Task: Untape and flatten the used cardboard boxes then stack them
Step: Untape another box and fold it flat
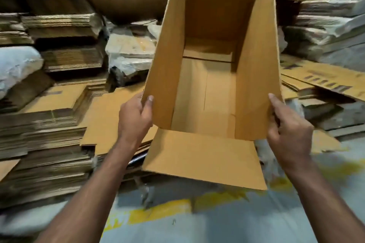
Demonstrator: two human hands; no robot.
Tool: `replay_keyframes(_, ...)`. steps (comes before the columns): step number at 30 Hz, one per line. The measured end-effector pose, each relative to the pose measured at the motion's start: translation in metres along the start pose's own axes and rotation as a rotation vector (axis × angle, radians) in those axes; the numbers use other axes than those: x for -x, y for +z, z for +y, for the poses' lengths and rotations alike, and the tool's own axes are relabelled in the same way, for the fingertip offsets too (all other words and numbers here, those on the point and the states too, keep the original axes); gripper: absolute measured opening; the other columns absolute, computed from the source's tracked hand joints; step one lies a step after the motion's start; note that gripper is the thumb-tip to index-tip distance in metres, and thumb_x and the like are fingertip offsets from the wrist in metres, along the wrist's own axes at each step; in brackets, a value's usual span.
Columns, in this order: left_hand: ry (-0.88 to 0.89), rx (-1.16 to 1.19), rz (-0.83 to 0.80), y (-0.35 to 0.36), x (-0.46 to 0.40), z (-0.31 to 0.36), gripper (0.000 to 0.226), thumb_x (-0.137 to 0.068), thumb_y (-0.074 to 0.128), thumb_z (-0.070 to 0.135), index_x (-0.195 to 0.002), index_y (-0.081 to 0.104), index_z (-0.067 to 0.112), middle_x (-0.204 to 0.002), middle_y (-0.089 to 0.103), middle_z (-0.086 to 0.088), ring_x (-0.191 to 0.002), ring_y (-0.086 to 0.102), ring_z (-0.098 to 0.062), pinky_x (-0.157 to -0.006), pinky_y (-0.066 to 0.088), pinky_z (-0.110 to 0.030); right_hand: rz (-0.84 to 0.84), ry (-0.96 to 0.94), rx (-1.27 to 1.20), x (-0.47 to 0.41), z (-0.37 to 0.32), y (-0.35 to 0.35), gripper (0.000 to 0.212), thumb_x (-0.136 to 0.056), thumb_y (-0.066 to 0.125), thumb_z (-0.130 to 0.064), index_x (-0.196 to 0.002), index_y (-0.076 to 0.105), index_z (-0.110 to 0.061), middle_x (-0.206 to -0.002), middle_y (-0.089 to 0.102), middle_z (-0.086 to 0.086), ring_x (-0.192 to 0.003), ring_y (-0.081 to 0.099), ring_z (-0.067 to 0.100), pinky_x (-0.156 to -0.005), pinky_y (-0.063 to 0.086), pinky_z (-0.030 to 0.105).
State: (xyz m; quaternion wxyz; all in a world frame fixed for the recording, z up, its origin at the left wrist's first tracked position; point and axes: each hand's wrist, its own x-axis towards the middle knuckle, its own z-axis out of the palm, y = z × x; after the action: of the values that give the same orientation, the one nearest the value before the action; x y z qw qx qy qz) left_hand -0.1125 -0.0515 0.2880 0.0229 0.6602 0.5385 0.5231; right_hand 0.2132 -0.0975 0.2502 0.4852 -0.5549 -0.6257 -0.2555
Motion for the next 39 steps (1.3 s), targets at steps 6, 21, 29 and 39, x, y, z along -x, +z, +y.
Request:
replay_keyframes(6,-0.245,-0.221,0.123,-0.076,0.028,-0.060,0.026,-0.100,0.051,0.024,-0.074,0.053,0.025,-0.063,0.057,0.009,-0.059,0.062,-0.025,-0.052,0.048,-0.032,-0.252,-0.097,-0.323,-0.011,-0.065,0.109,0.050,-0.084,0.065,0.009,-0.133,0.058,0.001,-0.115,0.068,0.023,-0.094,0.070,0.038,-0.086,0.055,0.045)
replay_keyframes(21,-0.818,-0.557,0.586,-0.313,0.156,-0.215,0.044,-0.088,0.042,0.049,-0.062,0.046,0.013,-0.056,0.057,-0.014,-0.056,0.059,-0.038,-0.056,0.052,-0.045,-0.702,-0.494,-0.890,0.041,-0.379,0.258,0.051,-0.078,0.070,0.008,-0.127,0.064,-0.005,-0.111,0.072,0.015,-0.090,0.070,0.031,-0.083,0.057,0.044)
replay_keyframes(29,-0.848,-0.626,0.681,-0.417,0.176,-0.285,0.029,-0.099,0.047,0.029,-0.097,0.065,0.006,-0.061,0.058,-0.003,-0.061,0.062,-0.035,-0.056,0.048,-0.035,-0.756,-0.614,-0.965,0.062,-0.531,0.310,0.052,-0.076,0.068,0.009,-0.126,0.066,-0.006,-0.117,0.071,0.010,-0.100,0.070,0.029,-0.087,0.056,0.042)
replay_keyframes(39,-0.948,-0.600,0.847,-0.470,0.205,-0.354,0.026,-0.101,0.046,0.021,-0.117,0.063,0.010,-0.089,0.070,-0.006,-0.075,0.063,-0.023,-0.072,0.055,-0.040,-0.931,-0.687,-0.907,0.104,-0.663,0.348,0.037,-0.089,0.058,-0.002,-0.123,0.066,-0.016,-0.107,0.073,0.004,-0.094,0.069,0.025,-0.078,0.055,0.037)
